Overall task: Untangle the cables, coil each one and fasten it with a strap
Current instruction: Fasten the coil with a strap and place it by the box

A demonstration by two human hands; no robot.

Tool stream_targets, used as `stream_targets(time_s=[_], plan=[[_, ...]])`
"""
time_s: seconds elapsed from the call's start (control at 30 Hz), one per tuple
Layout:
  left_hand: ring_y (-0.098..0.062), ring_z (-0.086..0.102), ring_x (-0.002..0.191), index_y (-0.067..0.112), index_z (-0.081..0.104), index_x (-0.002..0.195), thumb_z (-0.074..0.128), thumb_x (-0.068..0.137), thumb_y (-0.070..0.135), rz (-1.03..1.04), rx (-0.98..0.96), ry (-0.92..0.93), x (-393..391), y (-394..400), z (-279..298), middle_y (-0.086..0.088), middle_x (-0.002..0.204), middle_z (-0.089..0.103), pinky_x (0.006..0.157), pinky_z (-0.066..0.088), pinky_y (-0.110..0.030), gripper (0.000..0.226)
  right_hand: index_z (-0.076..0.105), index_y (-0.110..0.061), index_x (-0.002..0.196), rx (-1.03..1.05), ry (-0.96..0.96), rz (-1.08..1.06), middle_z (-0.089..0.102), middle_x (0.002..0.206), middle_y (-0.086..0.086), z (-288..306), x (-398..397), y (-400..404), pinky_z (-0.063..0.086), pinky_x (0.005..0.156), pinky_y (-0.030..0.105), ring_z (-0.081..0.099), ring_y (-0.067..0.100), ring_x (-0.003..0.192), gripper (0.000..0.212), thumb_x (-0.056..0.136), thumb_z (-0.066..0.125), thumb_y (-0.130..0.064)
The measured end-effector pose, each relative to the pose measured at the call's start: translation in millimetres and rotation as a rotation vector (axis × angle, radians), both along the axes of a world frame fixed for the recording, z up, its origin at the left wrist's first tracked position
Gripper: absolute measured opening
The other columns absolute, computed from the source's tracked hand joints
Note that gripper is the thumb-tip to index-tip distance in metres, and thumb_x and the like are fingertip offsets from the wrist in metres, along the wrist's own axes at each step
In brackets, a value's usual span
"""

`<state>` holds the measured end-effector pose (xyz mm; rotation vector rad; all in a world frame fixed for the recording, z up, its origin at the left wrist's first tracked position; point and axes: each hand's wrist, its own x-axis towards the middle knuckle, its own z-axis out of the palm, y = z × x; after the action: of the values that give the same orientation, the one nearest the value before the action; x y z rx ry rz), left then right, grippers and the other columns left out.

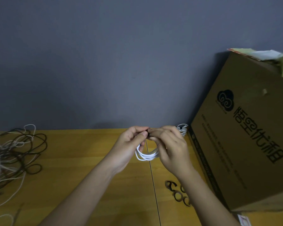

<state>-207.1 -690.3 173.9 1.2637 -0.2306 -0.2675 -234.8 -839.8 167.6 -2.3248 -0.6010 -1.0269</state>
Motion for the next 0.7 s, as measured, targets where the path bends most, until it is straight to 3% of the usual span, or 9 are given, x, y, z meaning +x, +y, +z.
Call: stream_targets(time_s=[0.13, 0.3, 0.5, 0.57, 0.63, 0.7], plan=[[0.002, 0.049, 0.058, 0.011, 0.057, 0.102, 0.047, 0.097, 0.001, -0.013, 0.140, -0.147, 0.6, -3.7, -1.2, 0.015, 0.064, 0.061, 0.058, 0.040, -0.012, 0.015, 0.069, -0.012, 0.086, 0.236, 0.115, -0.017, 0.065, 0.087, -0.013, 5.1, 2.3, 5.5, 0.040, 0.079, 0.018, 0.054, 0.010, 0.083, 0.012, 0.091, 0.058, -0.015], [0.003, 0.059, 0.073, 0.014, 0.056, 0.097, 0.047, 0.098, 0.003, -0.023, 0.268, -0.203, 4.7, -7.3, -7.6, 0.004, 0.085, 0.063, 0.060, 0.041, -0.013, 0.014, 0.067, -0.019, 0.078, 0.398, 0.287, -0.085, 0.061, 0.074, -0.018, 4.8, 7.7, 10.5, 0.037, 0.074, 0.014, 0.052, 0.003, 0.082, 0.010, 0.085, 0.061, -0.014], [0.011, 0.054, 0.061, 0.013, 0.052, 0.096, 0.042, 0.100, 0.001, -0.084, 0.336, -0.224, 9.6, -13.3, -4.9, 0.003, 0.083, 0.059, 0.060, 0.039, -0.007, 0.016, 0.064, -0.018, 0.074, 0.384, 0.318, -0.253, 0.060, 0.071, -0.013, -2.4, 13.0, 15.4, 0.035, 0.069, 0.017, 0.047, 0.013, 0.078, 0.013, 0.086, 0.062, -0.012], [0.011, 0.055, 0.063, 0.016, 0.052, 0.097, 0.042, 0.100, 0.002, -0.095, 0.352, -0.231, 12.6, -13.8, -6.1, 0.002, 0.086, 0.060, 0.060, 0.039, -0.007, 0.017, 0.063, -0.019, 0.074, 0.353, 0.282, -0.299, 0.056, 0.076, -0.012, -4.7, 14.5, 16.5, 0.038, 0.069, 0.021, 0.046, 0.012, 0.081, 0.012, 0.085, 0.062, -0.012], [0.007, 0.059, 0.073, 0.021, 0.052, 0.103, 0.045, 0.099, 0.006, -0.070, 0.379, -0.230, 16.0, -12.9, -11.1, -0.001, 0.094, 0.064, 0.062, 0.041, -0.009, 0.018, 0.064, -0.020, 0.076, 0.404, 0.335, -0.311, 0.049, 0.088, -0.011, -5.6, 16.1, 16.8, 0.043, 0.068, 0.013, 0.048, 0.011, 0.089, 0.013, 0.086, 0.066, -0.011], [-0.003, 0.063, 0.084, 0.034, 0.049, 0.108, 0.049, 0.098, 0.011, -0.026, 0.437, -0.252, 17.4, -9.9, -17.6, 0.000, 0.100, 0.066, 0.070, 0.045, -0.017, 0.025, 0.060, -0.023, 0.078, 0.505, 0.453, -0.267, 0.048, 0.092, -0.009, -4.6, 17.5, 17.7, 0.040, 0.067, 0.005, 0.052, 0.008, 0.086, 0.018, 0.085, 0.068, -0.008]])
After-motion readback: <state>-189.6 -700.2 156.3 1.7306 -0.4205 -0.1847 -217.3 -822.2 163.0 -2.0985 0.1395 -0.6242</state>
